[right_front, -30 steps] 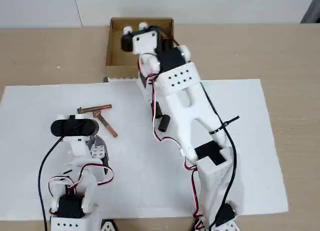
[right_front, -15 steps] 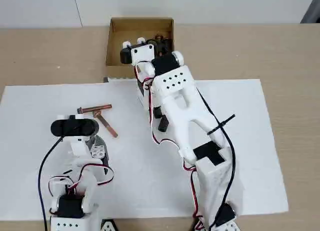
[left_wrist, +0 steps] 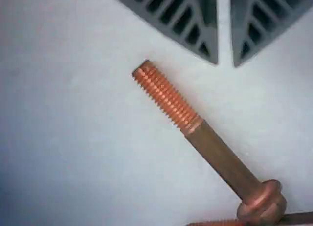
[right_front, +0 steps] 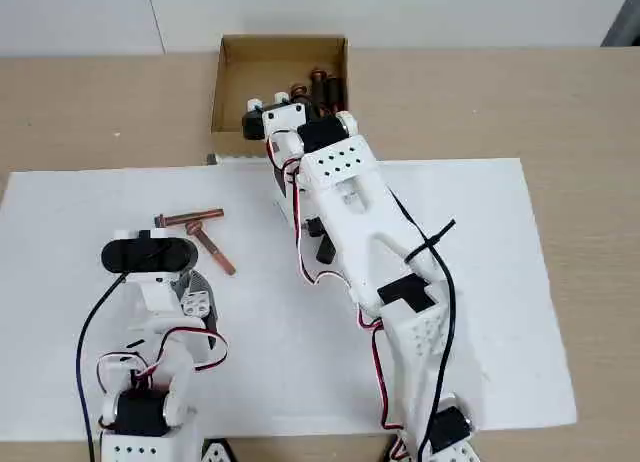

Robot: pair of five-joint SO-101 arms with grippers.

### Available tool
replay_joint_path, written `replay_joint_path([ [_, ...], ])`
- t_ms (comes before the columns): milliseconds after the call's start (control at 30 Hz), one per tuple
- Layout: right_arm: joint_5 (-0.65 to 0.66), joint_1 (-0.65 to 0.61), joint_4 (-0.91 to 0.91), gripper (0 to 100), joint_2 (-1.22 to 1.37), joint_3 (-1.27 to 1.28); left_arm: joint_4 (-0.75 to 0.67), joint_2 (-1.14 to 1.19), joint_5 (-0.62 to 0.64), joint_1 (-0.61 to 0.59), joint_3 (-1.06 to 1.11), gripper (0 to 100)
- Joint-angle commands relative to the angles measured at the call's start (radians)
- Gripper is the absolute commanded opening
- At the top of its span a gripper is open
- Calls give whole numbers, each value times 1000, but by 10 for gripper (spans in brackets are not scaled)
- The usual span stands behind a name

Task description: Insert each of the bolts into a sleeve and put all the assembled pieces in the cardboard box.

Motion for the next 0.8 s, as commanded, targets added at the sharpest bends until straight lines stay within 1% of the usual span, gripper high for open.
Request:
replay_joint_path([
  [0,14,8,-22,129,5,-5,0,-9,2,-5,-4,6],
  [500,41,19,-87,120,128,-5,0,-9,2,-5,-4,6],
  [567,41,19,-87,76,142,-5,0,-9,2,-5,-4,6],
  [633,41,19,-87,6,153,-5,0,-9,2,-5,-4,6],
  [767,40,19,-81,1,147,-6,0,-9,2,-5,-4,6],
])
